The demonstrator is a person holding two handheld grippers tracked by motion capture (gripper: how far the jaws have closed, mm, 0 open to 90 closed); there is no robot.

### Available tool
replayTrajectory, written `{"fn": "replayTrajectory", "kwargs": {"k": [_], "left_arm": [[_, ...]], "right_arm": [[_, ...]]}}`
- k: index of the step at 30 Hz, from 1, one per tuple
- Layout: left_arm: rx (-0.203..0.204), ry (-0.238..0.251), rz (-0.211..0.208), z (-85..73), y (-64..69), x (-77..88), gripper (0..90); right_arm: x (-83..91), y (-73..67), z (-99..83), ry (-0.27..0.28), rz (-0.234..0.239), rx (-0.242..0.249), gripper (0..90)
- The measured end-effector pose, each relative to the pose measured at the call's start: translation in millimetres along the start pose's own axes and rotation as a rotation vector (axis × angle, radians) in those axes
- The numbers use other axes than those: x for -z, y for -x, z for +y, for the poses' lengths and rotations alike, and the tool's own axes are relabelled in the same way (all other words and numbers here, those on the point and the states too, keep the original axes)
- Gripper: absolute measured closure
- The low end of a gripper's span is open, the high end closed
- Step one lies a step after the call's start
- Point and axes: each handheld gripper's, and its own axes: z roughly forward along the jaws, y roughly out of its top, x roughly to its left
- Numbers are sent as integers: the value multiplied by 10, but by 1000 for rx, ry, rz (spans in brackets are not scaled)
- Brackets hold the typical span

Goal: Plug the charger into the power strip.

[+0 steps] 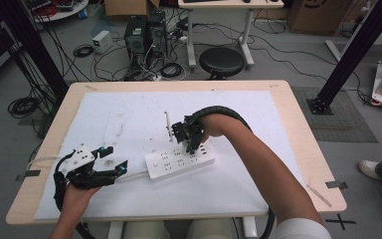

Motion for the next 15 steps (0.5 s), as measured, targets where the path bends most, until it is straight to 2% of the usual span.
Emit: {"fn": "replayTrajectory", "kwargs": {"k": [6,15], "left_arm": [[5,9,2,2,-31,-4,257],[15,16,-1,-33,-52,9,256]], "right_arm": [[-27,48,7,-8,27,-5,641],[-37,34,-21,10,21,-34,628]]}}
